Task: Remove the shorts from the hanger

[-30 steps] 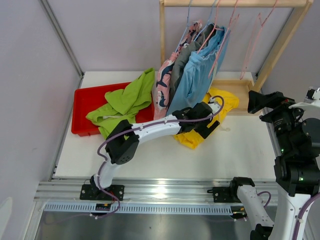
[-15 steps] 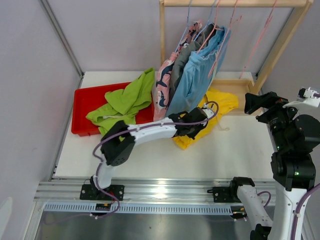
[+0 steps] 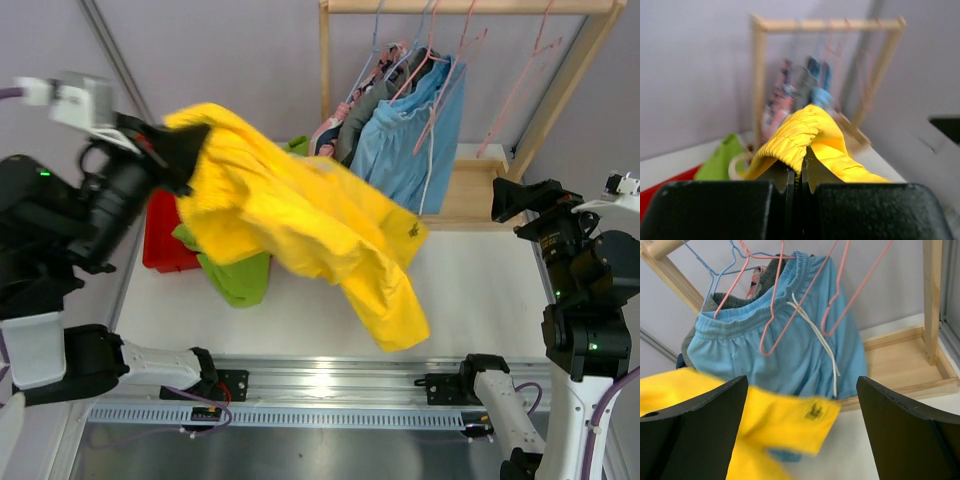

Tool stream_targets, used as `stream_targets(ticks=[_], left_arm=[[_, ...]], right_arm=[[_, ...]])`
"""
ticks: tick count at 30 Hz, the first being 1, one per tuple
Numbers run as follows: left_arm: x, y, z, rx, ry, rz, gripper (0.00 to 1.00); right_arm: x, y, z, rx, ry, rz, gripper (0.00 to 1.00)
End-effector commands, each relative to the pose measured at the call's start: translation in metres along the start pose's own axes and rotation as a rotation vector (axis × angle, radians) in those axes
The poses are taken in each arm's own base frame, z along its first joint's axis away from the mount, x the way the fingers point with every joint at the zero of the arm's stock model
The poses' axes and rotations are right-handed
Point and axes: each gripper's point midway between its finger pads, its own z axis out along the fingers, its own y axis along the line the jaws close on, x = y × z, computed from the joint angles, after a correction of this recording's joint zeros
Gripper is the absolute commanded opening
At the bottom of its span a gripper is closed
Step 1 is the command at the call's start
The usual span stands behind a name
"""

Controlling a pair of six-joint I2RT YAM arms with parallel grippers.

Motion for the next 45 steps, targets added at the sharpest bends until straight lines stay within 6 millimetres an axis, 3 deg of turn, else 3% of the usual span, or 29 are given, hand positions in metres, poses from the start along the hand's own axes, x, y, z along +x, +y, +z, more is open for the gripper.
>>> stream_targets(ticks=[1,5,6,8,9,10,14,15,16,22,25,26,27,28,30,31,33,35,36,37,39,40,41,42,43,44,45], left_arm=[[0.007,0.062,0.009,-0.3,0.061,0.21,0.0],[-0.02,0.102,0.02,-0.439,-0.015,0.257,0.0],[-0.018,0.105,0.03,-0.456,-0.008,0.27,0.0],[-0.028,0.123,0.032,-0.514,-0.038,0.249,0.0],[-0.022,0.126,0.046,-0.514,-0.017,0.253,0.0],[-0.028,0.137,0.046,-0.551,-0.036,0.237,0.0],[-0.028,0.153,0.075,-0.577,-0.051,0.254,0.0],[-0.037,0.154,0.078,-0.575,-0.081,0.248,0.0],[-0.03,0.162,0.09,-0.597,-0.063,0.256,0.0],[-0.036,0.197,0.108,-0.635,-0.114,0.224,0.0],[-0.003,0.239,0.131,-0.676,-0.037,0.191,0.0],[0.022,0.252,0.149,-0.67,0.023,0.183,0.0],[0.034,0.269,0.152,-0.698,0.056,0.183,0.0],[0.072,0.282,0.164,-0.709,0.133,0.146,0.0],[0.103,0.295,0.172,-0.732,0.191,0.136,0.0],[0.133,0.301,0.176,-0.733,0.251,0.126,0.01],[0.18,0.302,0.186,-0.662,0.326,0.085,0.46],[0.204,0.302,0.188,-0.637,0.378,0.056,0.99],[0.212,0.301,0.189,-0.633,0.404,0.044,0.99],[0.22,0.301,0.19,-0.631,0.427,0.024,0.99],[0.236,0.293,0.184,-0.62,0.468,-0.008,0.99],[0.213,0.282,0.175,-0.606,0.413,-0.002,0.99],[0.221,0.276,0.167,-0.602,0.421,0.0,0.99],[0.21,0.264,0.166,-0.579,0.374,0.009,0.99],[0.217,0.261,0.156,-0.583,0.381,0.007,0.99],[0.21,0.249,0.138,-0.565,0.356,0.0,0.99],[0.205,0.24,0.132,-0.543,0.334,-0.013,1.0]], right_arm=[[-0.009,0.012,0.007,-0.054,-0.03,0.037,0.98],[-0.013,0.015,0.006,-0.065,-0.037,0.035,0.97],[-0.015,0.016,0.006,-0.065,-0.04,0.031,0.97],[-0.017,0.016,0.006,-0.064,-0.041,0.021,0.97],[-0.017,0.017,0.007,-0.064,-0.036,0.018,0.97],[-0.019,0.017,0.007,-0.066,-0.037,0.013,0.97],[-0.023,0.021,0.01,-0.08,-0.034,0.0,0.97],[-0.023,0.022,0.011,-0.082,-0.033,-0.005,0.97],[-0.024,0.021,0.013,-0.081,-0.029,-0.007,0.97],[-0.026,0.02,0.019,-0.075,-0.026,-0.031,0.98],[-0.022,0.019,0.026,-0.076,-0.015,-0.022,0.97],[-0.021,0.019,0.028,-0.079,-0.012,-0.021,0.97],[-0.02,0.019,0.031,-0.079,-0.012,-0.018,0.97],[-0.018,0.018,0.032,-0.078,-0.009,-0.011,0.97],[-0.017,0.018,0.037,-0.083,-0.008,-0.004,0.97],[-0.015,0.019,0.04,-0.091,-0.003,-0.001,0.97],[-0.013,0.041,0.048,-0.22,0.022,-0.011,1.0],[-0.019,0.065,0.053,-0.347,0.027,-0.01,1.0],[-0.019,0.075,0.056,-0.403,0.049,-0.005,1.0],[-0.013,0.075,0.074,-0.401,0.085,0.015,0.99],[-0.036,0.09,0.082,-0.428,0.048,0.011,0.99],[-0.04,0.093,0.09,-0.432,0.04,0.01,0.99],[-0.047,0.095,0.107,-0.429,0.027,0.016,0.99],[-0.051,0.097,0.117,-0.43,0.019,0.025,0.99],[-0.052,0.098,0.126,-0.434,0.02,0.039,1.0],[-0.042,0.095,0.151,-0.429,0.053,0.063,0.99],[-0.049,0.111,0.153,-0.472,0.046,0.075,0.99]])
